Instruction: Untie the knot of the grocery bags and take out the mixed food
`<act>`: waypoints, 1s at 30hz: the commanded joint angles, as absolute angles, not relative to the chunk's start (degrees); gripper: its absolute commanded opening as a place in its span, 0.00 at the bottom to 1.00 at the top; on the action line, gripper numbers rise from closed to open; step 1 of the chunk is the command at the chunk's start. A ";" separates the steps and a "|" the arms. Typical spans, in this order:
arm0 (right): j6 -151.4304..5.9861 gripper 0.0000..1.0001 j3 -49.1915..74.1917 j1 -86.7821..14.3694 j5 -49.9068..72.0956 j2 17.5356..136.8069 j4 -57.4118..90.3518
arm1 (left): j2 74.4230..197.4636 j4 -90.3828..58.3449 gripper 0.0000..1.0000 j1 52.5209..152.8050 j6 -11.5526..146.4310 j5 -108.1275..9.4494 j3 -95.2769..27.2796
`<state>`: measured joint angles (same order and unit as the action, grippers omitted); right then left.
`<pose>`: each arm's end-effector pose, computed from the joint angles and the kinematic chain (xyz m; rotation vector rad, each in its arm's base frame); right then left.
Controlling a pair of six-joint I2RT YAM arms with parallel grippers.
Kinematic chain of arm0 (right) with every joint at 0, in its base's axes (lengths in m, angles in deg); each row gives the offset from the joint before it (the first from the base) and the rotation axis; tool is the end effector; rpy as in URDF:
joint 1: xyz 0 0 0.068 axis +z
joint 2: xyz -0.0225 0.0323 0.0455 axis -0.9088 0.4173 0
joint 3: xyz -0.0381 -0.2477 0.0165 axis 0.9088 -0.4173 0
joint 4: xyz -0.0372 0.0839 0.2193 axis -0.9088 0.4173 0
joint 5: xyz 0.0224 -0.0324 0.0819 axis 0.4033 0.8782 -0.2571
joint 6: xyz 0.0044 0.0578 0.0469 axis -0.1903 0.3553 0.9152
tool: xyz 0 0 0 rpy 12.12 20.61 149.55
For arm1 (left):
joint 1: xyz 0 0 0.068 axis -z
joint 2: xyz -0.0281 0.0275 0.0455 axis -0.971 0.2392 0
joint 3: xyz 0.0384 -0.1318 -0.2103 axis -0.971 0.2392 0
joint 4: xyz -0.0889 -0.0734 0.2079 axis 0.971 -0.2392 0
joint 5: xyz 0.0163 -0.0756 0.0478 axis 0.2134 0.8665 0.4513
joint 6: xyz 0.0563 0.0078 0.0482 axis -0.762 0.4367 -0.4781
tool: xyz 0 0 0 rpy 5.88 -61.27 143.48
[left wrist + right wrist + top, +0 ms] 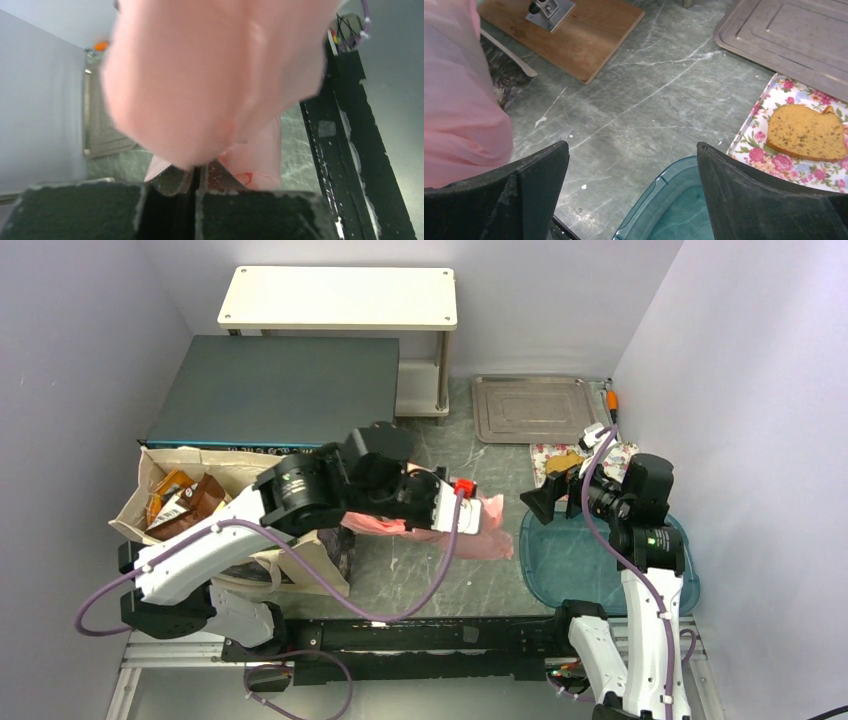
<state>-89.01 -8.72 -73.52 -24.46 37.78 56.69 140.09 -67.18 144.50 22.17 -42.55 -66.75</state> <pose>0.1506 0.0218 0.3248 -0.4752 1.9057 0.5714 0.0852 -0.2587 0.4452 1.6803 1.1356 -0.6478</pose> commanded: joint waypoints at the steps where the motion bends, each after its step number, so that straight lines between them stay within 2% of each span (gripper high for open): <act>1: -90.60 1.00 -7.05 -73.68 -22.76 36.72 56.34 | 138.77 -60.83 0.00 147.03 21.40 -43.04 -61.04; 7: -90.36 1.00 -7.47 -73.66 -21.67 37.48 55.52 | 144.05 -54.31 0.00 147.49 28.13 -43.83 -60.57; 12: -91.24 1.00 -7.08 -73.66 -22.13 39.19 56.56 | 140.51 -41.12 0.00 146.85 31.96 -48.45 -42.56; 17: -91.22 1.00 -7.68 -73.64 -22.54 39.82 55.69 | 141.66 -35.96 0.02 145.95 35.07 -55.07 -36.39; 18: -91.10 1.00 -7.82 -73.66 -22.82 40.10 55.49 | 141.73 -34.87 0.09 145.50 35.57 -55.73 -34.98; 20: -91.16 1.00 -7.86 -73.73 -23.56 40.57 55.59 | 142.05 -34.02 0.46 144.51 35.94 -55.59 -33.77; 23: -91.88 1.00 -7.49 -73.68 -23.72 41.08 56.02 | 142.10 -35.25 0.73 142.96 35.63 -53.35 -34.56; 27: -93.33 1.00 -6.03 -73.63 -23.95 42.21 57.29 | 142.77 -44.12 0.97 139.23 35.66 -46.59 -42.83; 30: -94.37 1.00 -5.08 -73.68 -25.24 42.80 58.55 | 141.58 -53.04 0.99 137.35 32.42 -38.74 -48.32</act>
